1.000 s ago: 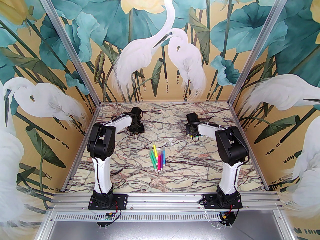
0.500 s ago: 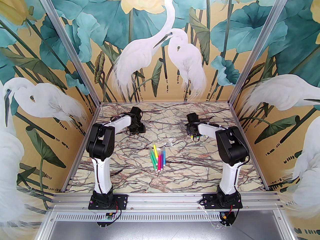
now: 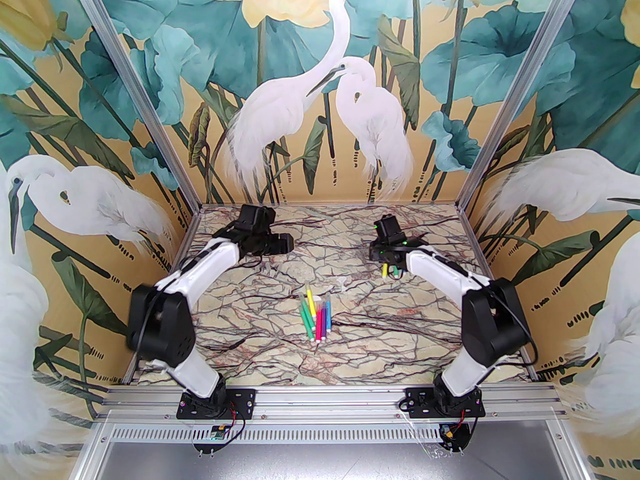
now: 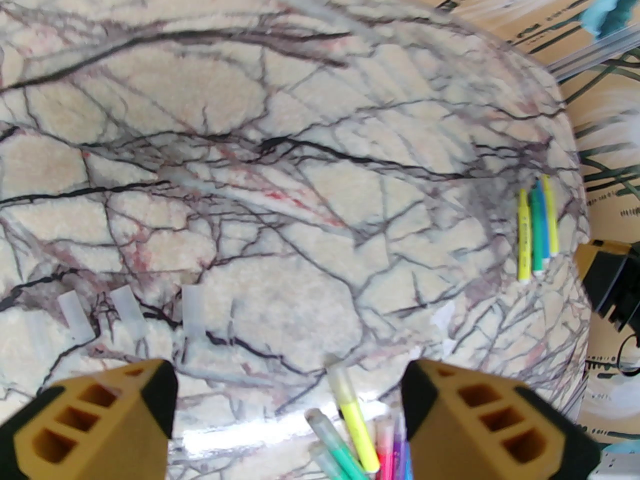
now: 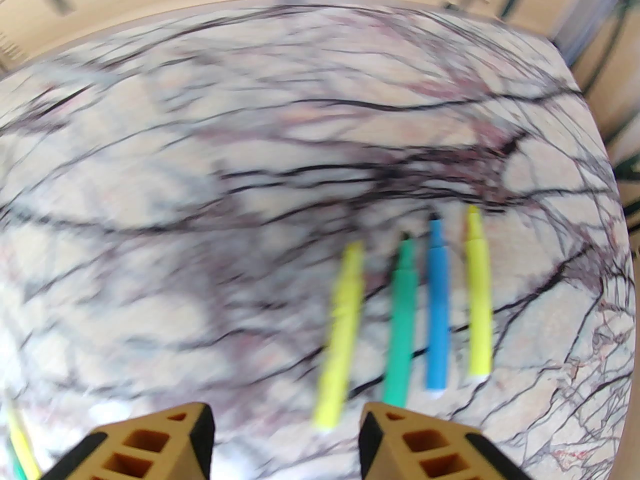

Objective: Open the pen caps

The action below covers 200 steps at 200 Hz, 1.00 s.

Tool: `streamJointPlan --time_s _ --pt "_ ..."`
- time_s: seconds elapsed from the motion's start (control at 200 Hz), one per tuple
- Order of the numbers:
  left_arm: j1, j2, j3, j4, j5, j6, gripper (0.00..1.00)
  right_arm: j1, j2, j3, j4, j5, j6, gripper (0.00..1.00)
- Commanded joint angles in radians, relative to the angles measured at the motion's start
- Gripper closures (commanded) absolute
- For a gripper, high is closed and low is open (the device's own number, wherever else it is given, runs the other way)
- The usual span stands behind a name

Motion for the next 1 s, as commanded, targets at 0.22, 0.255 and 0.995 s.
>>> streamJointPlan --time_s 0.22,0.255,0.995 --pt "0.003 -0.282 -0.301 0.215 0.025 -0.017 0.06 0.212 -0.004 -0.049 -0.137 -0.137 0.056 0.42" --pt "0.004 -0.308 -0.325 0.224 0.015 -0.013 0.05 0.231 0.000 -0.051 -0.138 -0.150 0.065 0.42" --pt "0.005 -0.513 -0.526 0.291 -0.066 -0.020 0.00 0.396 0.139 -0.073 -0.061 -0.333 0.131 0.52"
